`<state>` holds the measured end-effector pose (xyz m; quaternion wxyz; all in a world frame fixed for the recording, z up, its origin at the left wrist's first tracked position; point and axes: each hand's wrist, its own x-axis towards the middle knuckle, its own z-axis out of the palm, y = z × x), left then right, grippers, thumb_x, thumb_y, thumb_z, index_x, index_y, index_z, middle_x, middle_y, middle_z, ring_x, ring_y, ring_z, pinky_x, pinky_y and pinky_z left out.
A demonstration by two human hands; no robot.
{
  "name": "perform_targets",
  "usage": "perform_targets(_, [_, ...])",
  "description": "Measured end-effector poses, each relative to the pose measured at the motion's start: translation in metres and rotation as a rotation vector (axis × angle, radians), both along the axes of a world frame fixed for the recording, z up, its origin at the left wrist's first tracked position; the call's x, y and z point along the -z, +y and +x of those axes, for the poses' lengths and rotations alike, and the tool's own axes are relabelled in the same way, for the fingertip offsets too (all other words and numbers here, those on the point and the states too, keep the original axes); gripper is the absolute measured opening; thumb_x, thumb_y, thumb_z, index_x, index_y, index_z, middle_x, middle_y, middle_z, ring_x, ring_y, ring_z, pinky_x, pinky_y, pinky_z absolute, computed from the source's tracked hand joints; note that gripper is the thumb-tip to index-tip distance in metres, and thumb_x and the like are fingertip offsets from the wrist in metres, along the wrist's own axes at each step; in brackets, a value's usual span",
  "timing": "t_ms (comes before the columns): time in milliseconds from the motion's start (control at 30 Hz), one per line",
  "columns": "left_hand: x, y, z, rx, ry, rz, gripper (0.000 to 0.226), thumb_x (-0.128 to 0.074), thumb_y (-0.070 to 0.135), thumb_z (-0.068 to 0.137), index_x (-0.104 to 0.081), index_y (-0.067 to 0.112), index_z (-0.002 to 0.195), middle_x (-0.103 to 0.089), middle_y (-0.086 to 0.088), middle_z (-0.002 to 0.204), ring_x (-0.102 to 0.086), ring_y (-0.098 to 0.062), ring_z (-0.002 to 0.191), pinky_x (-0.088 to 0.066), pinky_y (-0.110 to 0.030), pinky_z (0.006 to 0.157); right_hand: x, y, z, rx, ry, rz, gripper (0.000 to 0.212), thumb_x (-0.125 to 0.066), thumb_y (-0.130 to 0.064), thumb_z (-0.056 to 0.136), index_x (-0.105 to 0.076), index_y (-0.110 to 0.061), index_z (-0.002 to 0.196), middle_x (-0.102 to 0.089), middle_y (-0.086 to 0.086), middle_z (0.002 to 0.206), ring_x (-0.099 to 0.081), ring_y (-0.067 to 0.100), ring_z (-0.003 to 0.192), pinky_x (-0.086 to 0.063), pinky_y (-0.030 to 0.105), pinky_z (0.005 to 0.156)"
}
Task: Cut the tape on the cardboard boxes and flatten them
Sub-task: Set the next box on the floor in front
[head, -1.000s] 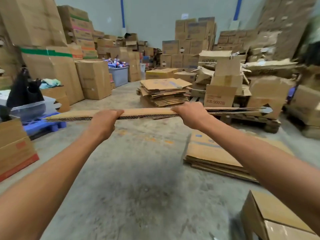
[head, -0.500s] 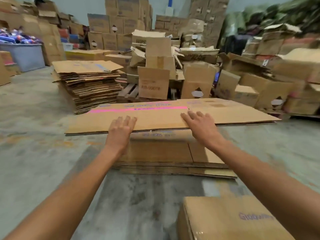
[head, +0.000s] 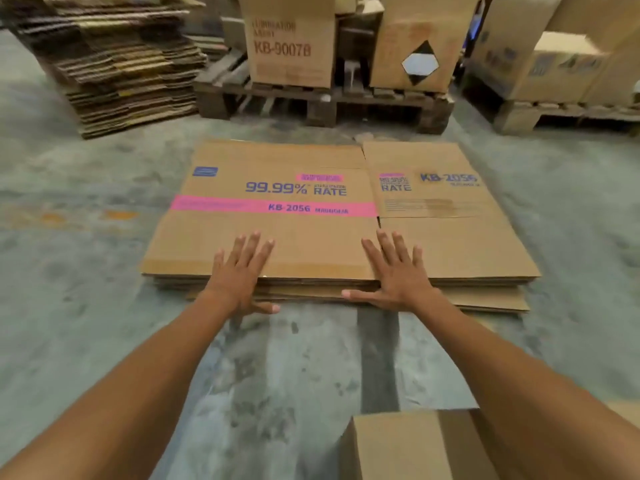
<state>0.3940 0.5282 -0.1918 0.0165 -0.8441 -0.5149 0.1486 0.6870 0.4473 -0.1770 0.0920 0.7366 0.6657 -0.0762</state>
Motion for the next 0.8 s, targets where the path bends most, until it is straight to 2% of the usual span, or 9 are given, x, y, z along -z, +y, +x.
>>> perform_targets(100, [-0.029, 0.000, 0.011, -0.070, -0.024, -0.122, 0.130, -0.065, 0.073, 0.071, 0.021, 0.022, 0.153, 0.025, -0.008, 0.161, 0.013, -0.035, 0.150, -0.013, -0.055, 0.120, -0.036, 0.014, -0.008, 0.075, 0.061, -0.157, 0.120, -0.029, -0.099, 0.062, 0.003, -0.031, 0.157, 0.016, 0.005, 0.164, 0.012, 0.033, 0.151, -0.003, 0.061, 0.117])
perform_targets(200, [-0.072, -0.027, 0.017, -0.124, -0.337, -0.284, 0.093, -0.065, 0.058, 0.083, -0.023, 0.019, 0.155, -0.017, -0.014, 0.163, -0.023, -0.035, 0.147, -0.029, -0.045, 0.116, -0.095, 0.010, -0.022, 0.092, 0.205, -0.275, 0.091, -0.040, -0.083, 0.081, -0.030, -0.027, 0.153, -0.024, 0.010, 0.162, -0.025, 0.030, 0.148, -0.023, 0.047, 0.119])
perform_targets(267, [-0.085, -0.083, 0.008, -0.187, -0.694, -0.307, 0.065, -0.061, 0.050, 0.090, -0.043, 0.024, 0.147, -0.042, -0.007, 0.153, -0.044, -0.027, 0.136, -0.036, -0.034, 0.110, -0.124, -0.025, -0.036, 0.079, 0.292, -0.104, 0.075, -0.046, -0.068, 0.090, -0.039, -0.025, 0.150, -0.041, 0.008, 0.154, -0.037, 0.028, 0.141, -0.032, 0.041, 0.114])
perform_targets(367, [-0.092, -0.217, -0.010, -0.278, -1.109, -0.275, 0.048, -0.060, 0.037, 0.094, -0.051, 0.030, 0.141, -0.054, 0.003, 0.142, -0.051, -0.012, 0.127, -0.040, -0.016, 0.097, -0.159, -0.139, -0.064, -0.015, 0.338, 0.238, 0.055, -0.052, -0.054, 0.093, -0.050, -0.028, 0.142, -0.059, 0.002, 0.139, -0.051, 0.024, 0.129, -0.043, 0.041, 0.104])
perform_targets(433, [-0.097, -0.308, -0.022, -0.369, -1.300, -0.314, 0.046, -0.059, 0.043, 0.093, -0.052, 0.037, 0.138, -0.057, 0.010, 0.137, -0.052, -0.002, 0.122, -0.040, -0.017, 0.100, -0.171, -0.225, -0.075, -0.056, 0.372, 0.353, 0.051, -0.054, -0.051, 0.094, -0.055, -0.026, 0.138, -0.058, -0.002, 0.139, -0.050, 0.018, 0.130, -0.041, 0.038, 0.106])
perform_targets(500, [-0.101, -0.377, -0.028, -0.424, -1.406, -0.382, 0.057, -0.058, 0.059, 0.086, -0.048, 0.041, 0.139, -0.057, 0.014, 0.135, -0.050, -0.001, 0.125, -0.040, -0.031, 0.108, -0.176, -0.294, -0.078, -0.045, 0.365, 0.399, 0.053, -0.052, -0.053, 0.093, -0.056, -0.026, 0.138, -0.056, -0.002, 0.141, -0.048, 0.016, 0.132, -0.038, 0.036, 0.109])
perform_targets(600, [-0.109, -0.458, -0.028, -0.408, -1.413, -0.470, 0.091, -0.058, 0.079, 0.065, -0.034, 0.044, 0.146, -0.050, 0.020, 0.140, -0.044, 0.002, 0.131, -0.038, -0.023, 0.101, -0.171, -0.383, -0.066, 0.092, 0.264, 0.485, 0.052, -0.048, -0.057, 0.092, -0.054, -0.032, 0.137, -0.051, -0.003, 0.145, -0.042, 0.015, 0.135, -0.032, 0.042, 0.112])
perform_targets(700, [-0.107, -0.511, -0.021, -0.403, -1.306, -0.539, 0.130, -0.060, 0.092, 0.040, -0.016, 0.044, 0.152, -0.037, 0.020, 0.150, -0.039, -0.007, 0.135, -0.039, -0.037, 0.108, -0.162, -0.455, -0.033, 0.368, 0.169, 0.587, 0.049, -0.053, -0.051, 0.092, -0.052, -0.032, 0.138, -0.047, 0.000, 0.147, -0.039, 0.017, 0.136, -0.030, 0.044, 0.112])
perform_targets(800, [-0.099, -0.540, -0.001, -0.492, -1.247, -0.592, 0.148, -0.064, 0.092, 0.029, -0.008, 0.036, 0.154, -0.031, 0.008, 0.158, -0.034, -0.016, 0.143, -0.034, -0.043, 0.113, -0.137, -0.512, 0.006, 0.712, 0.132, 0.563, 0.066, -0.046, -0.059, 0.086, -0.044, -0.027, 0.143, -0.038, 0.008, 0.153, -0.031, 0.027, 0.142, -0.025, 0.049, 0.115])
